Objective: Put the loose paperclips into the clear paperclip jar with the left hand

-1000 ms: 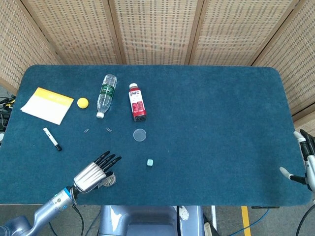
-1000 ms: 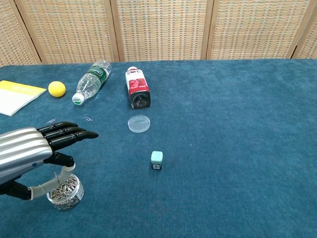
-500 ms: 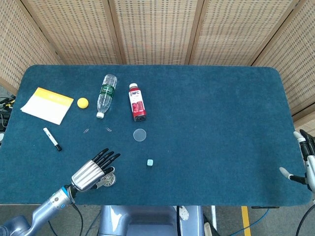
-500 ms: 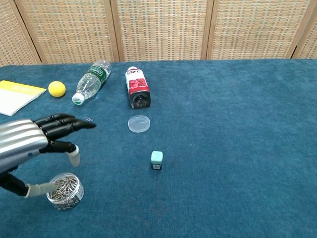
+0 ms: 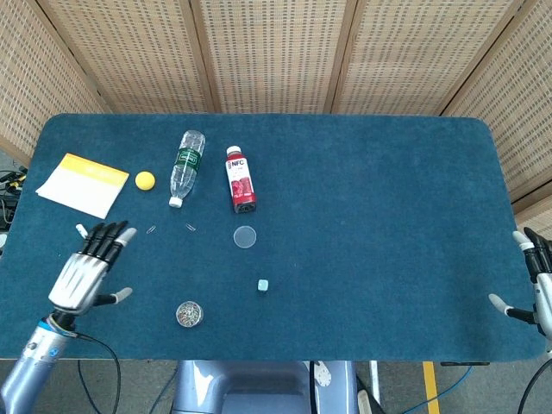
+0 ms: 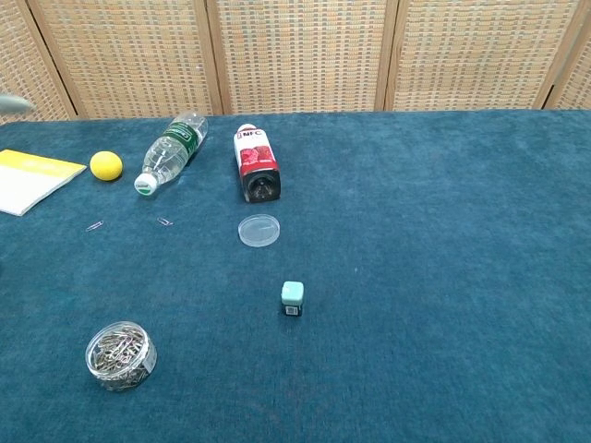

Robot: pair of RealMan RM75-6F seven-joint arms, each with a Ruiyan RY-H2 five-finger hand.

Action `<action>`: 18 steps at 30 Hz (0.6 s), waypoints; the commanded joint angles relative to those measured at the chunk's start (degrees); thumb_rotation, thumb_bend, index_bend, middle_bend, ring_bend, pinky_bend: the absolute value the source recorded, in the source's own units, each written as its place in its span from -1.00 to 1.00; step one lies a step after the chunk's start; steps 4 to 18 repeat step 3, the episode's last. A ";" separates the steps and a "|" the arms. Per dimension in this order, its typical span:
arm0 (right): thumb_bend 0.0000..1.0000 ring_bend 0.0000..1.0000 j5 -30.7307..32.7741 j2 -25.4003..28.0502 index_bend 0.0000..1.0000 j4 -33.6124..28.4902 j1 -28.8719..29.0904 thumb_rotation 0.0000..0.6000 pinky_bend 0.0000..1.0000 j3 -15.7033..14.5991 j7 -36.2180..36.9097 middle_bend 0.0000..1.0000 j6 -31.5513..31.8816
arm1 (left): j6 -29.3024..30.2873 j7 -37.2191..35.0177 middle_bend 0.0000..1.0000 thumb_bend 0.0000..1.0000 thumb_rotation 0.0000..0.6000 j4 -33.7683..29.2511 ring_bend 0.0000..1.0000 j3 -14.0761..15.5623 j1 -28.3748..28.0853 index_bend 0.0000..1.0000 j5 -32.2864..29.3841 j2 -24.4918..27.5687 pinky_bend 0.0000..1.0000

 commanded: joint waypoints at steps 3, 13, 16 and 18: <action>-1.00 -1.00 0.29 0.05 -0.97 -0.15 -0.15 1.00 -1.00 0.11 -0.40 -1.00 0.24 | 4.54 -0.03 -1.00 -1.00 1.00 -5.78 -1.00 -1.34 5.68 -1.00 -4.84 6.94 -1.00; -1.00 -1.00 0.29 0.05 -0.97 -0.15 -0.15 1.00 -1.00 0.11 -0.40 -1.00 0.24 | 4.54 -0.03 -1.00 -1.00 1.00 -5.78 -1.00 -1.34 5.68 -1.00 -4.84 6.94 -1.00; -1.00 -1.00 0.29 0.05 -0.97 -0.15 -0.15 1.00 -1.00 0.11 -0.40 -1.00 0.24 | 4.54 -0.03 -1.00 -1.00 1.00 -5.78 -1.00 -1.34 5.68 -1.00 -4.84 6.94 -1.00; -1.00 -1.00 0.29 0.05 -0.97 -0.15 -0.15 1.00 -1.00 0.11 -0.40 -1.00 0.24 | 4.54 -0.03 -1.00 -1.00 1.00 -5.78 -1.00 -1.34 5.68 -1.00 -4.84 6.94 -1.00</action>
